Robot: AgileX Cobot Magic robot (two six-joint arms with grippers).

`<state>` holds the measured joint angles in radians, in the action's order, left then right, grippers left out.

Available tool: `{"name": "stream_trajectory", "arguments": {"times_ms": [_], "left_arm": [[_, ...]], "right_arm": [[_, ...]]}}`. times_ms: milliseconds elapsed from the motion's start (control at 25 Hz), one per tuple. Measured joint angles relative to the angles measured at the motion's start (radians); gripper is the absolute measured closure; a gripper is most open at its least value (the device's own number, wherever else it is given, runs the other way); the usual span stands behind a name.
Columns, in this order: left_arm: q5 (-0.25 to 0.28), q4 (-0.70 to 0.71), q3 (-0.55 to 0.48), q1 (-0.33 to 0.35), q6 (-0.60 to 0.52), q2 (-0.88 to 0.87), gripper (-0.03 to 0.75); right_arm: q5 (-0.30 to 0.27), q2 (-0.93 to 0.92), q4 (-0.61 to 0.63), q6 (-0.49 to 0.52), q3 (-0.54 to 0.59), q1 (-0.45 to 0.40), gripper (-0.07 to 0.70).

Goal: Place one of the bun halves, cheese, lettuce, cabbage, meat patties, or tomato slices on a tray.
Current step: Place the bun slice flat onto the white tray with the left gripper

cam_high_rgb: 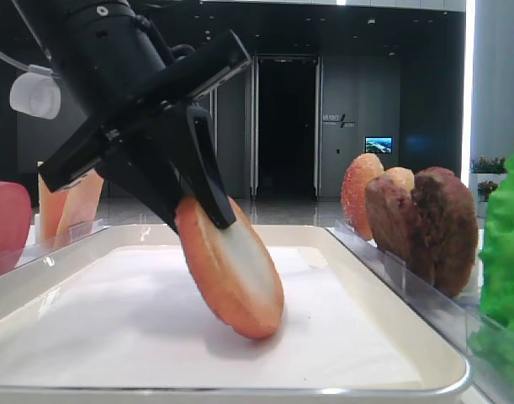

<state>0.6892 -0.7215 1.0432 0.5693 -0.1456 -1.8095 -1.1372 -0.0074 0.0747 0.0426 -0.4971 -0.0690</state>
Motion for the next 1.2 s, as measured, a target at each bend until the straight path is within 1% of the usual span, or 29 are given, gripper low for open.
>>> {"name": "stream_trajectory", "arguments": {"times_ms": [120, 240, 360, 480, 600, 760, 1000, 1200], "left_arm": [[0.0, 0.0, 0.0, 0.0, 0.0, 0.0, 0.573], [0.002, -0.001, 0.0, 0.0, 0.0, 0.0, 0.533], [0.005, 0.0, 0.0, 0.0, 0.0, -0.004, 0.435], [0.007, 0.002, 0.0, 0.0, 0.0, -0.004, 0.312], [0.011, 0.015, 0.0, 0.001, 0.001, -0.004, 0.232], [0.032, 0.044, 0.0, 0.002, 0.024, 0.004, 0.202], [0.066, 0.142, 0.0, 0.002, 0.1, 0.038, 0.194], [0.082, 0.198, 0.0, 0.002, 0.146, 0.066, 0.19]], "right_arm": [[0.0, 0.0, 0.0, 0.0, 0.0, 0.0, 0.118], [0.0, 0.0, 0.0, 0.0, 0.0, 0.0, 0.118], [0.0, 0.0, 0.0, 0.0, 0.0, 0.0, 0.118], [0.0, 0.0, 0.0, 0.0, 0.0, 0.0, 0.118], [0.0, 0.0, 0.0, 0.0, 0.0, 0.0, 0.118], [0.0, 0.0, 0.0, 0.0, 0.0, 0.0, 0.118], [0.0, 0.0, 0.0, 0.0, 0.0, 0.0, 0.118], [0.0, 0.0, 0.0, 0.0, 0.0, 0.0, 0.118]]}}
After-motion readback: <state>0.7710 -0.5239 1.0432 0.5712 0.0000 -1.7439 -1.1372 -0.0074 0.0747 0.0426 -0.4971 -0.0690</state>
